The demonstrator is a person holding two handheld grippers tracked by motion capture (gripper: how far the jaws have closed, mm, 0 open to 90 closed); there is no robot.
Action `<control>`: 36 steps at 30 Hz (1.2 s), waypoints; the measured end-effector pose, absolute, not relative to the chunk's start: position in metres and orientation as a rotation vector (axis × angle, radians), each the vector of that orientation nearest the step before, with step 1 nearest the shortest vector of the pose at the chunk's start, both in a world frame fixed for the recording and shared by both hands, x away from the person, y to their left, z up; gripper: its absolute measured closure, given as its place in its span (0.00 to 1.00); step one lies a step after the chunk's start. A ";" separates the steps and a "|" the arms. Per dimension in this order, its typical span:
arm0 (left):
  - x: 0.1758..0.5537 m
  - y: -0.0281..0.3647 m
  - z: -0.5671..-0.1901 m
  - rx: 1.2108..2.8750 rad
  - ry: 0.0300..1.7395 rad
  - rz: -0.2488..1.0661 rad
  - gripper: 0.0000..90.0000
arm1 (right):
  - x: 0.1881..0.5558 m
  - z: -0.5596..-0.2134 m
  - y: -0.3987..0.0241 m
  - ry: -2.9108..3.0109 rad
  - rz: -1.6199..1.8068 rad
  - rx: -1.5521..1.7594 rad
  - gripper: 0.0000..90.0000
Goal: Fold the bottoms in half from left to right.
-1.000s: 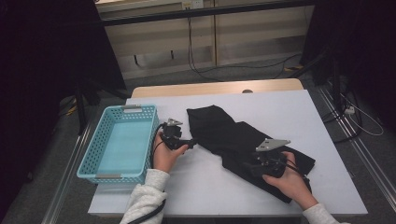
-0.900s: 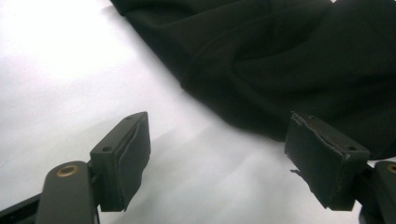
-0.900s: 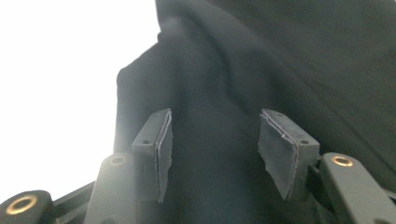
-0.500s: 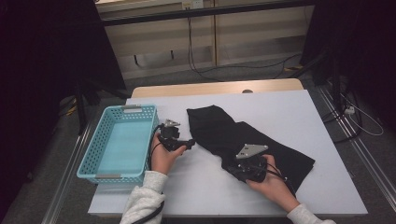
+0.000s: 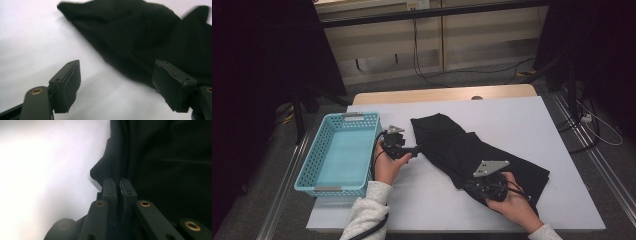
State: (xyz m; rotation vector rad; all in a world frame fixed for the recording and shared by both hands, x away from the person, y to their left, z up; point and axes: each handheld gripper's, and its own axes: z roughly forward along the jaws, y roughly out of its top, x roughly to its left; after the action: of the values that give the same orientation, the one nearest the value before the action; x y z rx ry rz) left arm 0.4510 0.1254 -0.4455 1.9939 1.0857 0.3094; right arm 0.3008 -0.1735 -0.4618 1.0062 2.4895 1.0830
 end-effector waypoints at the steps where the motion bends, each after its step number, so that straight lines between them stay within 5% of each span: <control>1: 0.452 0.126 -0.445 1.996 1.078 0.310 0.28 | 0.298 -0.461 -0.175 2.502 1.086 1.005 0.95; 7: 0.463 0.120 -0.446 1.957 1.082 0.283 0.43 | 0.288 -0.460 -0.185 2.524 1.103 0.981 0.94; 21: 0.502 0.105 -0.463 1.978 1.200 0.319 0.56 | 0.282 -0.458 -0.190 2.566 1.084 0.959 0.94; 24: 0.506 0.105 -0.462 1.961 1.235 0.291 0.65 | 0.282 -0.457 -0.192 2.574 1.082 0.951 0.94; 29: 0.511 0.110 -0.452 1.976 1.272 0.300 0.97 | 0.282 -0.458 -0.196 2.585 1.098 0.958 0.94; 36: 0.513 0.127 -0.445 1.952 1.297 0.300 1.00 | 0.283 -0.458 -0.199 2.599 1.097 0.958 0.94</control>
State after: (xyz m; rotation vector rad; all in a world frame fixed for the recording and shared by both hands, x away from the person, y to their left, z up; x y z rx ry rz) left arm 0.5127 0.1271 -0.4446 1.9517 1.2968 0.3004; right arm 0.2826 -0.1991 -0.4576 0.9584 2.5989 1.0971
